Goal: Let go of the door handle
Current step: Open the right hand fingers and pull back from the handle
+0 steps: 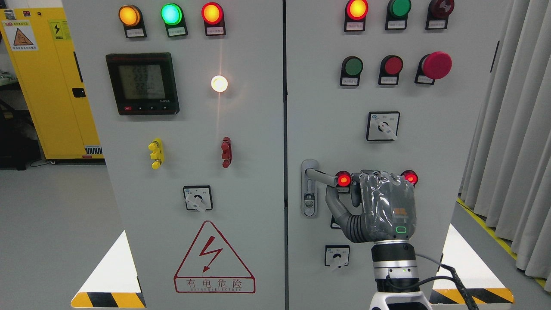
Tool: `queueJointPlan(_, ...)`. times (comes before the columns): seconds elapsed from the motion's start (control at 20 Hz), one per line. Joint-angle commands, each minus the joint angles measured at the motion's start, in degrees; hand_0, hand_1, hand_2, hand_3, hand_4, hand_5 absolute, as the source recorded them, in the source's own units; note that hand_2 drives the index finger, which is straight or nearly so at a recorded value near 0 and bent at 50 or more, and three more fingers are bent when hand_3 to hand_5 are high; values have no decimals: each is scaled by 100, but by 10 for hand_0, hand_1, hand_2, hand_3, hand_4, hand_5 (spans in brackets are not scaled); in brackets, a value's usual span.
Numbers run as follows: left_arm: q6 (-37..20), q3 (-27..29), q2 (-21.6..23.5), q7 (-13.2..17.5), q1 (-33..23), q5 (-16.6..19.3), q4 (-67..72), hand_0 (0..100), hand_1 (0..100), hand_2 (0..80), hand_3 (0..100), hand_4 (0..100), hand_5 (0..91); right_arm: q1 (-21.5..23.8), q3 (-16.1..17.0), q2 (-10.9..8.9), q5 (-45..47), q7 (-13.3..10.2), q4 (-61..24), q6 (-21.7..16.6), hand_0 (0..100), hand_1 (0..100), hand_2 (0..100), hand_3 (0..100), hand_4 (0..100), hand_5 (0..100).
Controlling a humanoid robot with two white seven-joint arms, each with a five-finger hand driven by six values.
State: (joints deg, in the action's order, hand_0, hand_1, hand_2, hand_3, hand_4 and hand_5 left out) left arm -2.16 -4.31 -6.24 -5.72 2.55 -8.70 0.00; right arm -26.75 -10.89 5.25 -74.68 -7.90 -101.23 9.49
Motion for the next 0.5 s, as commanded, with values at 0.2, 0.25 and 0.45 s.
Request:
queueJointPlan(0.2, -3, 0, 0, 0, 0, 0, -70, 120, 556, 0, 0, 0, 0, 583, 35, -59, 24, -247, -256, -360, 540, 466, 952, 1000, 1000, 1000)
queueJointPlan(0.25, -3, 0, 0, 0, 0, 0, -70, 120, 556, 0, 0, 0, 0, 697, 52, -112, 24, -265, -300, -369, 544, 464, 883, 1000, 1000, 1000)
queueJointPlan(0.45, -3, 0, 0, 0, 0, 0, -70, 120, 556, 0, 0, 0, 0, 1005, 306, -235, 304, -282, -441, -745, 536, 459, 630, 889, 863, 860)
